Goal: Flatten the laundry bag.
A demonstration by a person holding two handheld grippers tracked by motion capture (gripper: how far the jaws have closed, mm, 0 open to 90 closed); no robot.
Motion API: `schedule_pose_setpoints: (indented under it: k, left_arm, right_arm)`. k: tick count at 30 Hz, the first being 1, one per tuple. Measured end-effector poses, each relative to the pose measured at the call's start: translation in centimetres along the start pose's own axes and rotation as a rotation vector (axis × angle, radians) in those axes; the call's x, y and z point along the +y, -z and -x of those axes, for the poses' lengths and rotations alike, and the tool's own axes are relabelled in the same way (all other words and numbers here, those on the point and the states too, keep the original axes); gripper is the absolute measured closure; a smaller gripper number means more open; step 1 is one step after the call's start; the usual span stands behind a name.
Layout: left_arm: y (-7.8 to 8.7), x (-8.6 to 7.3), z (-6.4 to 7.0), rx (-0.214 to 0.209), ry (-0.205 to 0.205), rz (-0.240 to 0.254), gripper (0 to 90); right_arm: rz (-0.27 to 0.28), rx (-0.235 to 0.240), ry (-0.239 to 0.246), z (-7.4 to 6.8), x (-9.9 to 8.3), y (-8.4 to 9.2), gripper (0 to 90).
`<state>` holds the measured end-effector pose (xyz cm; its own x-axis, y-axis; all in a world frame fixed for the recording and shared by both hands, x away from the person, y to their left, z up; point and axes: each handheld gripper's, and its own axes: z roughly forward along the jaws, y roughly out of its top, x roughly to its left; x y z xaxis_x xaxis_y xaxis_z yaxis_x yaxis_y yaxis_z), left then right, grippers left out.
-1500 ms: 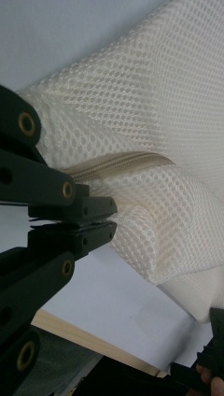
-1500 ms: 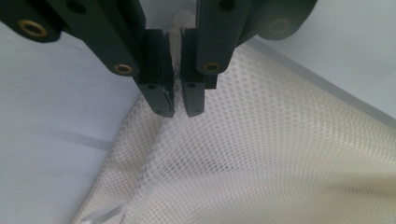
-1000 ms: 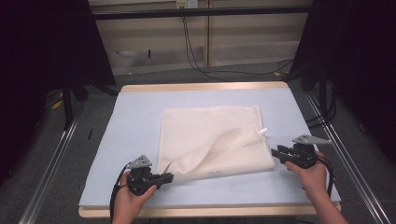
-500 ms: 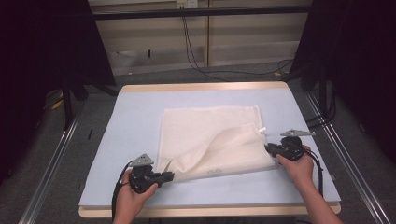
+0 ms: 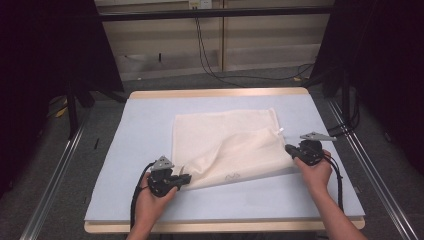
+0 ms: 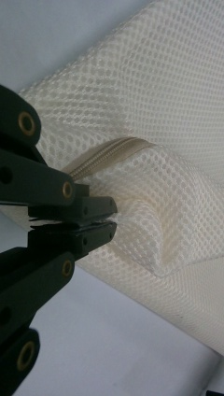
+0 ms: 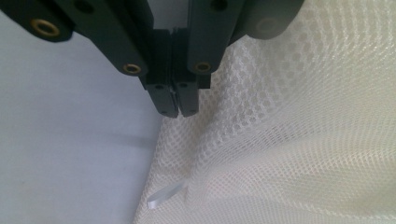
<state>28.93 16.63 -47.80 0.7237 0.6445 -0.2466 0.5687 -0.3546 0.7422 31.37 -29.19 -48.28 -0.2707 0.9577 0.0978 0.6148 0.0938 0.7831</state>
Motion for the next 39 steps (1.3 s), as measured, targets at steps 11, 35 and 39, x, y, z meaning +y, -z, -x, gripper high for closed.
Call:
schedule_pose_setpoints:
  k: [11,35,39]
  left_arm:
    - [-2.2,1.9,-1.1,0.041,0.010,0.008,87.0]
    - [1.0,1.1,1.8,-0.126,-0.047,0.063,86.9]
    - [0.8,0.5,2.2,-0.133,-0.068,0.020,86.9]
  right_arm:
    - [0.014,-0.033,-0.017,0.7,1.3,-1.7,89.1]
    - [0.053,0.056,0.110,-3.3,1.8,3.5,53.9]
    - [0.064,0.097,0.120,-4.8,1.9,3.2,51.3]
